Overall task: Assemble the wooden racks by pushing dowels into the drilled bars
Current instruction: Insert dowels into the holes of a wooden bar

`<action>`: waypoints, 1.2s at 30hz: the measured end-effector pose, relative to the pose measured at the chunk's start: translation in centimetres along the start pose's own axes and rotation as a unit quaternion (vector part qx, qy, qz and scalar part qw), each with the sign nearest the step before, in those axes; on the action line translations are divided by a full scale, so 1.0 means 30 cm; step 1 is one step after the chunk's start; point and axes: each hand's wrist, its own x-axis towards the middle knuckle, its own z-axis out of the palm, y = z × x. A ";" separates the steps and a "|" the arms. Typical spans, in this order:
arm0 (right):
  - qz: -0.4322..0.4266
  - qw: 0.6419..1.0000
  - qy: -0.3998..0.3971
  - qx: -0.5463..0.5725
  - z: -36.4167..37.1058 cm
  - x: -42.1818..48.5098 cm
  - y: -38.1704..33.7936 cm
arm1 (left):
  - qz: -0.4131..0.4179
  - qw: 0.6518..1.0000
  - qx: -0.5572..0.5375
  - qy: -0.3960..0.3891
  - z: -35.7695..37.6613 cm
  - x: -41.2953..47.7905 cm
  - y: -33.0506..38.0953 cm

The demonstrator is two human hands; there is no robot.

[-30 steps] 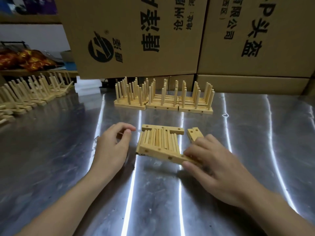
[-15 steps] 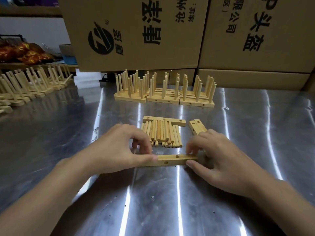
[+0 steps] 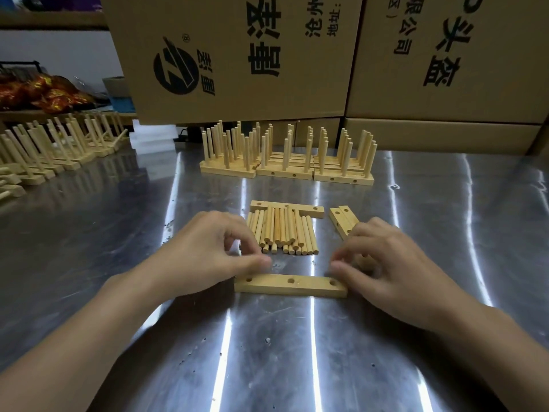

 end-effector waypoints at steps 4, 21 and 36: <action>0.027 0.996 0.070 0.041 -0.007 -0.001 0.018 | 0.012 0.986 -0.060 0.153 -0.020 0.004 -0.012; 0.077 0.995 0.066 -0.024 0.065 0.014 0.037 | -0.027 0.988 0.099 0.115 0.061 0.036 -0.135; 0.062 0.996 -0.010 -0.056 0.078 0.013 0.053 | -0.091 0.994 0.032 0.059 0.019 0.025 -0.132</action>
